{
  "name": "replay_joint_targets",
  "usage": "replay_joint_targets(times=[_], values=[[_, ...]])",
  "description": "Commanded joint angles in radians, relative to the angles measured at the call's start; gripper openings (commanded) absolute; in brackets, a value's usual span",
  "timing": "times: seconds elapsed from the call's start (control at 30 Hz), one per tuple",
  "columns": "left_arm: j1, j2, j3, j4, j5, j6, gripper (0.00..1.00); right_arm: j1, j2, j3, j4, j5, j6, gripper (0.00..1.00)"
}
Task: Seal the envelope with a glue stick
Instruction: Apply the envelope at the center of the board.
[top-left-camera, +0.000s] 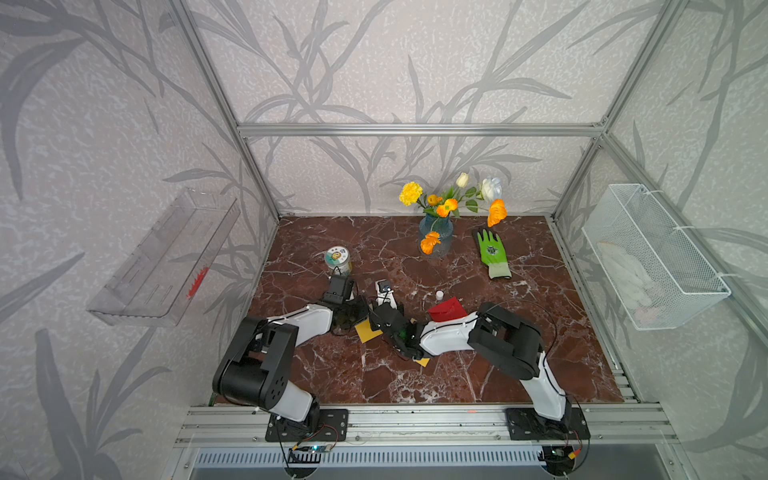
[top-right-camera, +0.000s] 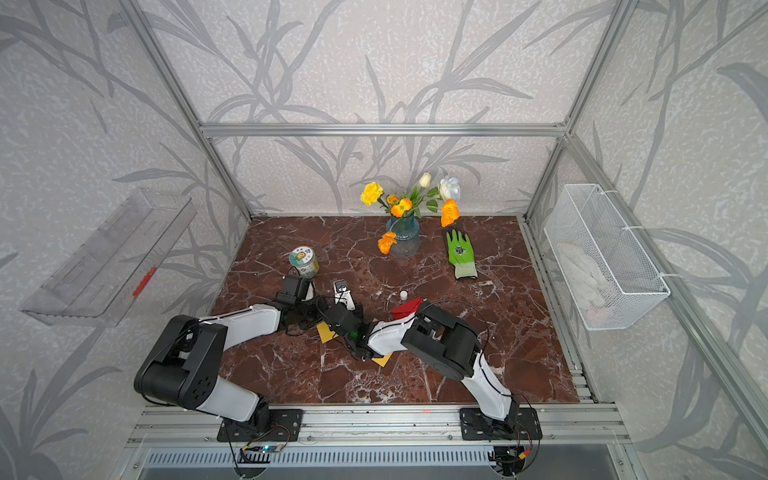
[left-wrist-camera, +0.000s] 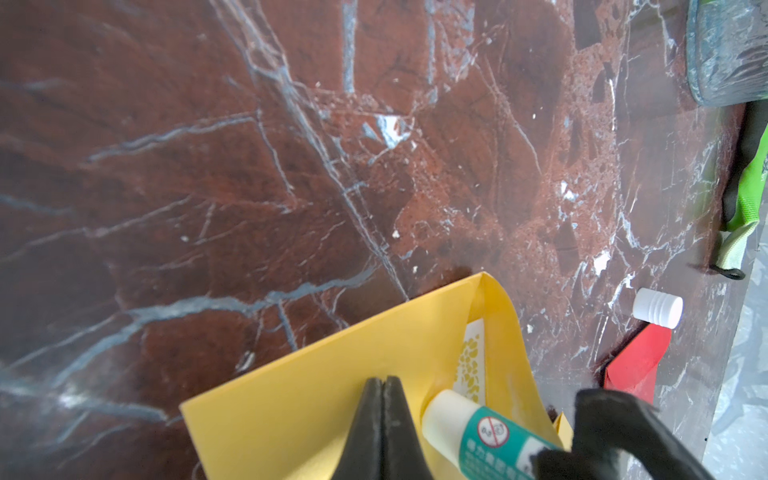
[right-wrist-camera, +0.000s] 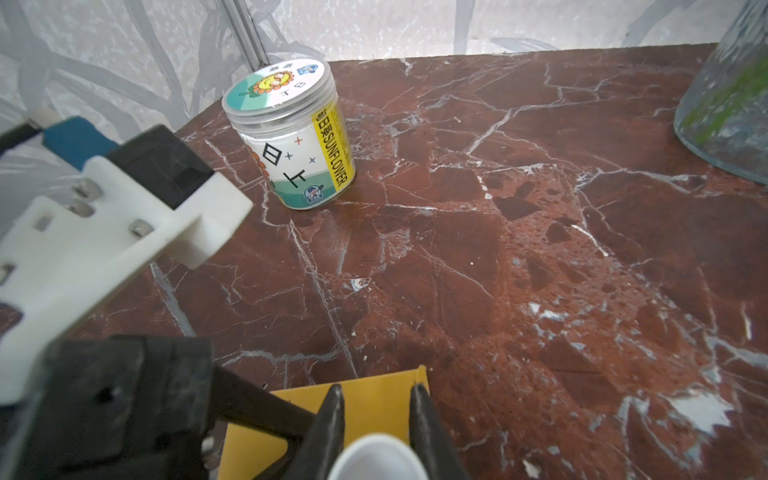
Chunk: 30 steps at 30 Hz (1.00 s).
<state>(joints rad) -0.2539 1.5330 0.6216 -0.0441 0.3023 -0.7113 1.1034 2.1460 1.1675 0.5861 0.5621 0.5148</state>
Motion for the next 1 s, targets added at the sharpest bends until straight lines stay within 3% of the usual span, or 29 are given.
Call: replay_joint_targets(times=[0.0,0.7,0.97], values=[[-0.012,0.087,-0.045,-0.184,-0.068,0.004,0.05,-0.010,-0.024,-0.073,0.011,0.005,0.016,0.00],[-0.012,0.082,-0.035,-0.199,-0.067,0.007,0.05,-0.004,-0.192,-0.168,0.112,-0.097,-0.048,0.00],[-0.012,0.080,-0.037,-0.195,-0.060,0.007,0.05,-0.004,-0.116,-0.131,0.118,-0.094,-0.026,0.00]])
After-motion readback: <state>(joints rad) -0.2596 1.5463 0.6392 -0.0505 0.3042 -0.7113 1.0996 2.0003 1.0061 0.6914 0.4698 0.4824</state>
